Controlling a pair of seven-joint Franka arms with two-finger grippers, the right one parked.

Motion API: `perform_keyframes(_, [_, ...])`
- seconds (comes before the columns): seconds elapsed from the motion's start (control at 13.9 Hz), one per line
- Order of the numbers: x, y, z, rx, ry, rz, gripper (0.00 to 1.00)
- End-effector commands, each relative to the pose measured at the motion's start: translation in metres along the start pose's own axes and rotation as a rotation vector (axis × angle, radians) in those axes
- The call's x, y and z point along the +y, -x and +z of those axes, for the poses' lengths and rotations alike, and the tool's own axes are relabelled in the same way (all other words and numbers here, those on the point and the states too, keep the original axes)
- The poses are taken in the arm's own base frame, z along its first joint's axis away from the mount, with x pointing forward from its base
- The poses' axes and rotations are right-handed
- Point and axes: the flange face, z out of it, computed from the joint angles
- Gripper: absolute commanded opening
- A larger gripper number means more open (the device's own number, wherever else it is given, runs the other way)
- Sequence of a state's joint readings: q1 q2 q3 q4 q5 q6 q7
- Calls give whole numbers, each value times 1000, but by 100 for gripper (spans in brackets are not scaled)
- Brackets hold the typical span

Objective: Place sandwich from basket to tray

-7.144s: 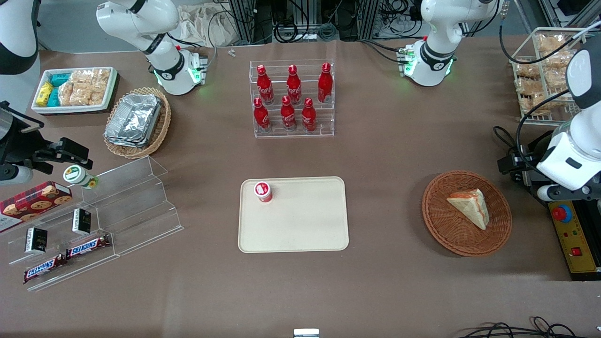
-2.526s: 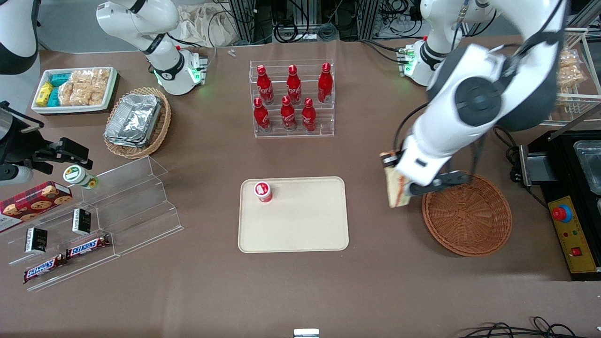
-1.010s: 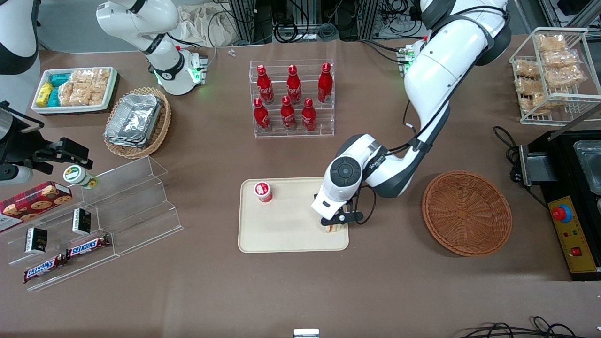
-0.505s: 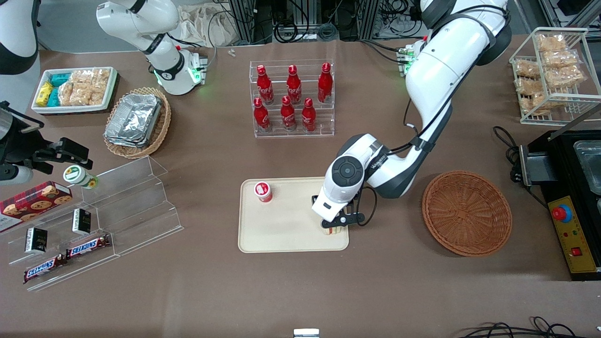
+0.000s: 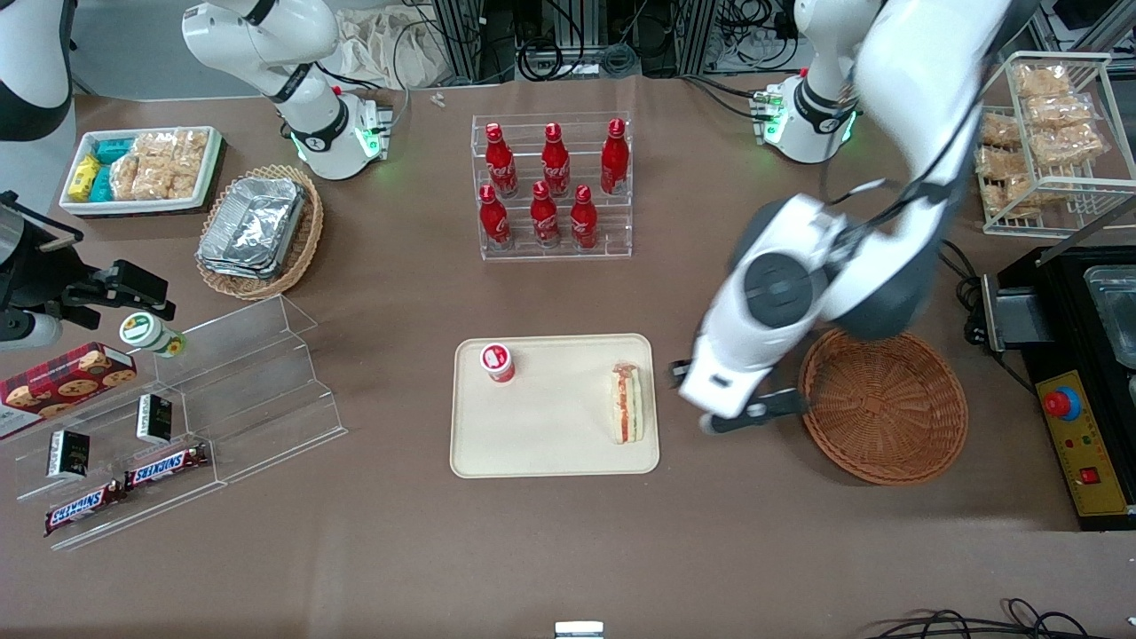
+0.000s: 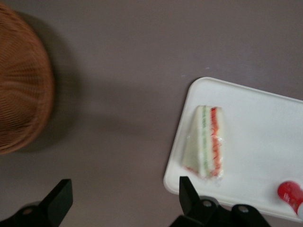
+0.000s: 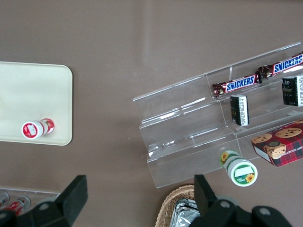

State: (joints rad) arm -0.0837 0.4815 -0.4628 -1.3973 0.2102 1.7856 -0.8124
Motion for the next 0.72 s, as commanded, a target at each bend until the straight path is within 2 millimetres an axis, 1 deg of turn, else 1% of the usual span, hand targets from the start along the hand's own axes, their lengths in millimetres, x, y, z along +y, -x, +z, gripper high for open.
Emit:
perform_keyframes(0.0, [-73,43,-69,27,-10,-1,100])
perform_keyframes(0.14, [-117,37,-92,10,-27,-1,100])
perform_keyframes(0.22, [-125,37,-97,-13,-18,11,100])
perform_keyframes(0.29, [-127,40,-101,-10,-19,14,100])
perform_keyframes(0.43, [-144,31,-101,-11,-20,-4,100])
perform_keyframes(0.51, [-167,18,-101,-14,-20,5,100])
perform_keyframes(0.58, [-197,9,-105,-26,-20,33,100])
perform_keyframes(0.65, [-206,8,-104,-45,-25,92,100])
